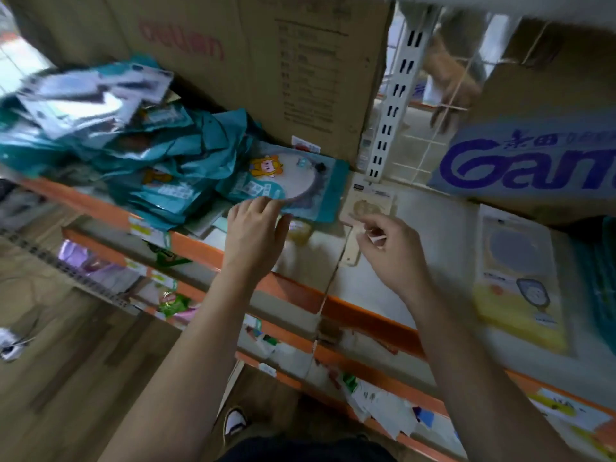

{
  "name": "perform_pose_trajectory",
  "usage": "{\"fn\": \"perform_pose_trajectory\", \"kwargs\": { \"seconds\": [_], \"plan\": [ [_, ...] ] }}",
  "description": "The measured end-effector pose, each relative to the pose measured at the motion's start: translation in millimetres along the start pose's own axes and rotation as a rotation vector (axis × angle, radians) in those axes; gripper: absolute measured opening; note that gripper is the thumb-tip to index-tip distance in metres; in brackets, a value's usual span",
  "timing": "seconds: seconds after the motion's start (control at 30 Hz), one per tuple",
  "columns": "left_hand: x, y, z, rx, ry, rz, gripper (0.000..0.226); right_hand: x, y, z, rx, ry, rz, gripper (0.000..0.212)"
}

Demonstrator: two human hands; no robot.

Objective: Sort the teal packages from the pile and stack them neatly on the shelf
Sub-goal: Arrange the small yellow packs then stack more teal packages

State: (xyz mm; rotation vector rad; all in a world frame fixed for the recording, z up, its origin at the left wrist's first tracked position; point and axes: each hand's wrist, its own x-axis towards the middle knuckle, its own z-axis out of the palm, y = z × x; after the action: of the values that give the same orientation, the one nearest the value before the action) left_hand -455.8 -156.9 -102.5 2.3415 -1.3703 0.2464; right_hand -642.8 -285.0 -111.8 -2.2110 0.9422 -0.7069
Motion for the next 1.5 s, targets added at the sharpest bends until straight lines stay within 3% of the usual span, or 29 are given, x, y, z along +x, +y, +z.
{"fn": "perform_pose_trajectory", "kwargs": {
  "seconds": [0.5,0.93,1.33,1.5],
  "plan": [
    [5.7,-208.5,-93.7,-0.045,0.144,0.029,0.030,37.2,-148.5,144.4,0.029,0.146,0.022,0.028],
    [69.7,-299.0,-120.8,-0.036,0.274,-0.001,0.036,131.2,-213.6,195.1,0.046,0.138,-0.115,0.026],
    [125.7,-379.7,-143.3,-0.072,0.360,-0.107,0.034,229.8,-295.6,249.8,-0.006,-0.085,-0.366,0.025],
    [149.8,-417.7,-147.6,-0.102,0.320,-0.068,0.032,273.9,-335.9,289.8,-0.059,-0.183,-0.351,0.028]
  ]
}}
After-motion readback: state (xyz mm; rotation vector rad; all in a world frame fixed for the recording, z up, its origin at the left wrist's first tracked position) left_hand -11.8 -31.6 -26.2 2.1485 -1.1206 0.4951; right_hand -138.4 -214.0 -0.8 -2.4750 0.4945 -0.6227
